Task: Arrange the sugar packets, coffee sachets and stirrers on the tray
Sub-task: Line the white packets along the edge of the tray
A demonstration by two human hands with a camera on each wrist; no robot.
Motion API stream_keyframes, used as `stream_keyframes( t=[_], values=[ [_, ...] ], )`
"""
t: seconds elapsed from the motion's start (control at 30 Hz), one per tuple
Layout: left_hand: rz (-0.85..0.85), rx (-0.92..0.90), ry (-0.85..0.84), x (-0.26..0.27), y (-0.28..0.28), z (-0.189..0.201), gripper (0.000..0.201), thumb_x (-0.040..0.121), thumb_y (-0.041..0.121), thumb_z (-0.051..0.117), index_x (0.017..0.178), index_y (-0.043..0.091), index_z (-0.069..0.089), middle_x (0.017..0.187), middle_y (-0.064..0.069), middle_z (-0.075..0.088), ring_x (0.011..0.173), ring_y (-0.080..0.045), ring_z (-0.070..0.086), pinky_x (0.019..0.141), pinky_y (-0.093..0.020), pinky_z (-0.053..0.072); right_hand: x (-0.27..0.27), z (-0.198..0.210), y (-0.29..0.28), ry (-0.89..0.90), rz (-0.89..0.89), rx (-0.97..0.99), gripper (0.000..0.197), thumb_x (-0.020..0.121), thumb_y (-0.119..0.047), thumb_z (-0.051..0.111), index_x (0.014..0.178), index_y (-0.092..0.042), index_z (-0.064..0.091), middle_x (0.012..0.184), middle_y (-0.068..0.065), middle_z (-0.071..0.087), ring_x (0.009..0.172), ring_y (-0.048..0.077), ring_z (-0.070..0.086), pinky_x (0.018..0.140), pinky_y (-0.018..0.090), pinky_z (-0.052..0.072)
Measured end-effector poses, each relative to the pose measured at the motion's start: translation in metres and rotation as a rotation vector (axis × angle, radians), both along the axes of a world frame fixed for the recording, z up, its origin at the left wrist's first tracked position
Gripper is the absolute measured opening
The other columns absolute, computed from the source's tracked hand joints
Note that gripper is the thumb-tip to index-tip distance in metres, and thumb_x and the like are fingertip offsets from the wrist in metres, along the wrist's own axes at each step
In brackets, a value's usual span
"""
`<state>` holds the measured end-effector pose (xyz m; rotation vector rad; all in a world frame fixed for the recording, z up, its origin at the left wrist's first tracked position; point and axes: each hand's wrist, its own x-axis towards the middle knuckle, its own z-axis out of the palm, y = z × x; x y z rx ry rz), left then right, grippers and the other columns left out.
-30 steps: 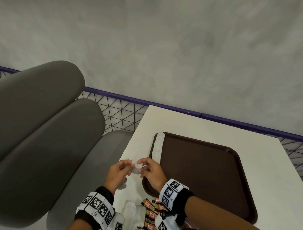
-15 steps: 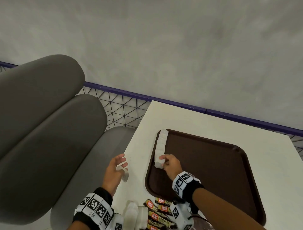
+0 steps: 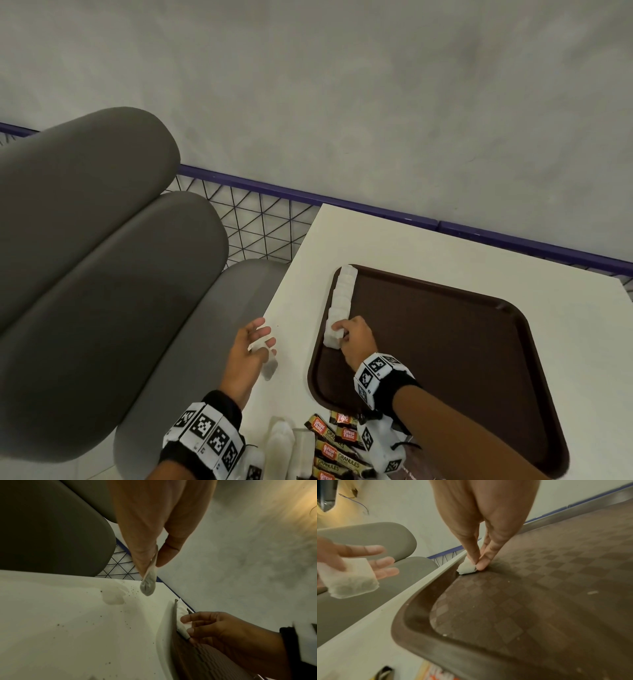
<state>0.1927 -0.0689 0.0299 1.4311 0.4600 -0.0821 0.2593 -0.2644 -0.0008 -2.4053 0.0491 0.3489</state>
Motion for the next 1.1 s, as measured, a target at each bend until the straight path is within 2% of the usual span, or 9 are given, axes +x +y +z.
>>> stream_keyframes(
  t=[0.2,0.33,0.5,0.57,0.7,0.8,0.9,1.0,1.1],
  values=[
    [-0.033,0.006,-0.030,0.001,-0.007,0.008,0.061,0.081,-0.025,0.035,0.122,0.020,0.042,0.123,-0.009,0.050,0.116,-0.030,0.053,0.090,-0.036,0.047,-0.010,0.010,-0.003,-0.063,0.034,-0.074,0.032,0.085,0.003,0.052,0.110,-0.015,0.060,0.117,0.004,0.038,0.114,0.021,0.041,0.087,0.017,0.039],
    [-0.053,0.015,-0.046,0.000,-0.012,0.015,0.076,0.080,-0.025,0.039,0.137,0.025,0.029,0.128,-0.008,0.045,0.114,-0.026,0.053,0.088,-0.036,0.047,-0.016,0.025,0.004,-0.126,0.062,-0.014,0.026,0.083,-0.001,0.056,0.104,-0.016,0.059,0.115,0.000,0.041,0.114,0.016,0.036,0.095,0.024,0.040],
    [-0.119,0.009,-0.077,-0.007,-0.020,0.020,0.093,0.082,-0.022,0.043,0.144,0.038,0.008,0.134,-0.008,0.041,0.115,-0.025,0.054,0.089,-0.038,0.050,-0.023,0.045,0.032,-0.081,0.230,0.295,0.019,0.089,-0.020,0.058,0.100,-0.011,0.069,0.100,0.001,0.062,0.090,0.007,0.050,0.082,0.019,0.038],
    [-0.150,0.015,-0.089,-0.010,-0.023,0.024,0.099,0.081,-0.022,0.044,0.143,0.043,0.003,0.137,-0.008,0.038,0.118,-0.028,0.053,0.092,-0.041,0.049,-0.026,0.050,0.042,-0.076,0.280,0.316,0.021,0.088,-0.025,0.059,0.101,-0.014,0.070,0.102,0.006,0.067,0.094,0.010,0.052,0.087,0.026,0.041],
    [-0.175,0.011,-0.120,-0.015,-0.028,0.031,0.104,0.080,-0.019,0.050,0.139,0.050,0.000,0.139,-0.009,0.035,0.127,-0.029,0.045,0.099,-0.043,0.045,-0.034,0.060,0.045,-0.030,0.310,0.394,0.013,0.084,-0.015,0.064,0.090,-0.006,0.071,0.080,-0.006,0.063,0.073,-0.003,0.049,0.072,0.012,0.039],
    [-0.197,0.032,-0.128,-0.020,-0.027,0.032,0.104,0.081,-0.021,0.047,0.135,0.055,0.000,0.143,-0.009,0.035,0.125,-0.029,0.047,0.095,-0.037,0.047,-0.034,0.064,0.042,0.074,0.261,0.538,0.008,0.083,-0.011,0.065,0.077,-0.017,0.065,0.076,-0.009,0.059,0.071,0.006,0.053,0.075,0.021,0.045],
    [-0.224,0.037,-0.136,-0.021,-0.027,0.033,0.104,0.081,-0.020,0.047,0.137,0.052,-0.003,0.143,-0.009,0.035,0.118,-0.027,0.052,0.087,-0.029,0.048,-0.036,0.066,0.038,0.122,0.262,0.597,0.009,0.082,-0.009,0.066,0.089,-0.014,0.063,0.078,-0.009,0.057,0.072,0.002,0.054,0.074,0.016,0.045],
    [-0.271,0.037,-0.145,-0.020,-0.029,0.036,0.104,0.082,-0.018,0.051,0.132,0.055,-0.004,0.147,-0.011,0.030,0.123,-0.026,0.048,0.102,-0.039,0.042,-0.037,0.064,0.036,0.139,0.281,0.601,0.027,0.081,-0.004,0.065,0.108,-0.003,0.060,0.077,-0.010,0.058,0.064,-0.009,0.055,0.070,0.010,0.043],
    [-0.326,0.107,-0.138,-0.019,-0.031,0.035,0.104,0.083,-0.015,0.052,0.140,0.047,-0.010,0.150,-0.012,0.024,0.133,-0.028,0.040,0.104,-0.035,0.036,-0.037,0.064,0.035,0.150,0.288,0.614,0.029,0.081,0.004,0.062,0.109,-0.001,0.060,0.074,-0.006,0.060,0.068,-0.004,0.059,0.069,0.008,0.045]
  ],
)
